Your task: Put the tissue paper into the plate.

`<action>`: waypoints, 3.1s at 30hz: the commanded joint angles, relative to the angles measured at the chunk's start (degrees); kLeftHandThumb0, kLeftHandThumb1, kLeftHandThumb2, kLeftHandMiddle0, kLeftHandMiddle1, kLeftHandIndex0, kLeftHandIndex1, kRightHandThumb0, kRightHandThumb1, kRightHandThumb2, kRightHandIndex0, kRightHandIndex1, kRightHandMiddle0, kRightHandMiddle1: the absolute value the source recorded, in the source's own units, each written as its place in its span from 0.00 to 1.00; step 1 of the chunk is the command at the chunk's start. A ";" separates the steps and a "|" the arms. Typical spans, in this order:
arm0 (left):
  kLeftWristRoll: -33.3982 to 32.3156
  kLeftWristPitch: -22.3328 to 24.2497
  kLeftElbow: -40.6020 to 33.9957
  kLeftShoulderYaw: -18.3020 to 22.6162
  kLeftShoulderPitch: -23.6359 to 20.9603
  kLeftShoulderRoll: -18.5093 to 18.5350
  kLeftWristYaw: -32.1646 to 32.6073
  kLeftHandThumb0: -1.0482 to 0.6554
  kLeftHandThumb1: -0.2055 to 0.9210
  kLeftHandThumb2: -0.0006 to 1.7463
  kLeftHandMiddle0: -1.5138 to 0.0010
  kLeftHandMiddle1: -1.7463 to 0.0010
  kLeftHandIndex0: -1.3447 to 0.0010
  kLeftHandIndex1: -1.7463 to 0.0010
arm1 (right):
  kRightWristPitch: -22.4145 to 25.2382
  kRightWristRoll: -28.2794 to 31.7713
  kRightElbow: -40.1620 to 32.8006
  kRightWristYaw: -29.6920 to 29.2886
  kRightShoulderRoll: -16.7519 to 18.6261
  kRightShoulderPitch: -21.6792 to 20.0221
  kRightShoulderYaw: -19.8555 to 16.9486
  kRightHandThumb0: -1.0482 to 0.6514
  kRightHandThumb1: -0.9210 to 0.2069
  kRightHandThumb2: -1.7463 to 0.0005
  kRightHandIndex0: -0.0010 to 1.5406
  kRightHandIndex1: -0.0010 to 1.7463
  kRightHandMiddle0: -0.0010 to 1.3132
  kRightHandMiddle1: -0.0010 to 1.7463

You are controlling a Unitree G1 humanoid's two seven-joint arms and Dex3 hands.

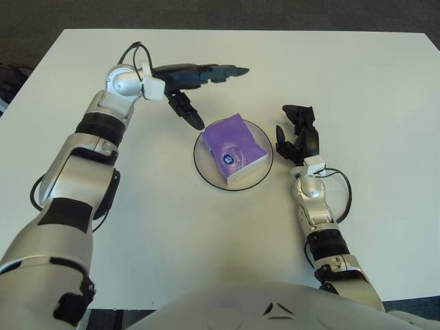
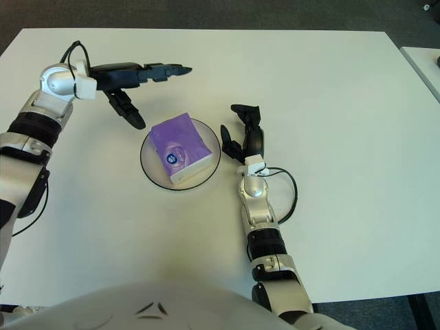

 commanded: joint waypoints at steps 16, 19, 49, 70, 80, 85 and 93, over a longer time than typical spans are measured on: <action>-8.25 23.69 3.49 16.74 4.78 -8.22 9.07 0.00 1.00 0.66 1.00 1.00 1.00 1.00 | 3.74 -0.12 9.50 0.86 -0.99 7.46 -0.17 0.28 0.12 0.60 0.21 0.41 0.03 0.72; -9.21 26.90 1.36 18.64 6.58 -9.20 11.55 0.00 1.00 0.67 1.00 1.00 1.00 1.00 | 3.92 -0.20 9.35 0.96 -1.14 7.64 -0.10 0.29 0.12 0.59 0.21 0.41 0.03 0.71; -2.54 37.36 -16.31 21.24 26.67 -18.62 38.15 0.10 1.00 0.68 1.00 1.00 0.99 1.00 | 3.16 0.22 9.13 1.65 -0.83 8.28 -0.06 0.31 0.14 0.58 0.19 0.43 0.04 0.71; 1.60 42.36 -34.32 19.90 41.35 -21.95 45.64 0.16 1.00 0.63 0.97 0.99 1.00 0.88 | 2.66 0.94 8.88 2.39 -0.57 8.54 -0.37 0.33 0.18 0.54 0.20 0.46 0.05 0.71; 7.12 39.01 -37.13 18.69 46.56 -22.72 51.24 0.14 1.00 0.62 0.98 1.00 1.00 0.88 | 2.90 0.49 8.76 1.82 -0.53 8.41 -0.39 0.31 0.19 0.54 0.20 0.47 0.05 0.71; 8.92 37.33 -37.12 18.41 47.47 -22.83 53.55 0.13 1.00 0.63 0.98 1.00 1.00 0.89 | 3.14 0.26 8.54 1.55 -0.53 8.39 -0.30 0.31 0.18 0.54 0.20 0.47 0.05 0.71; 9.80 35.63 -36.04 18.55 48.54 -22.99 55.39 0.12 1.00 0.63 1.00 1.00 1.00 0.90 | 2.78 0.13 8.49 1.08 -0.40 8.34 -0.35 0.30 0.18 0.54 0.21 0.47 0.06 0.72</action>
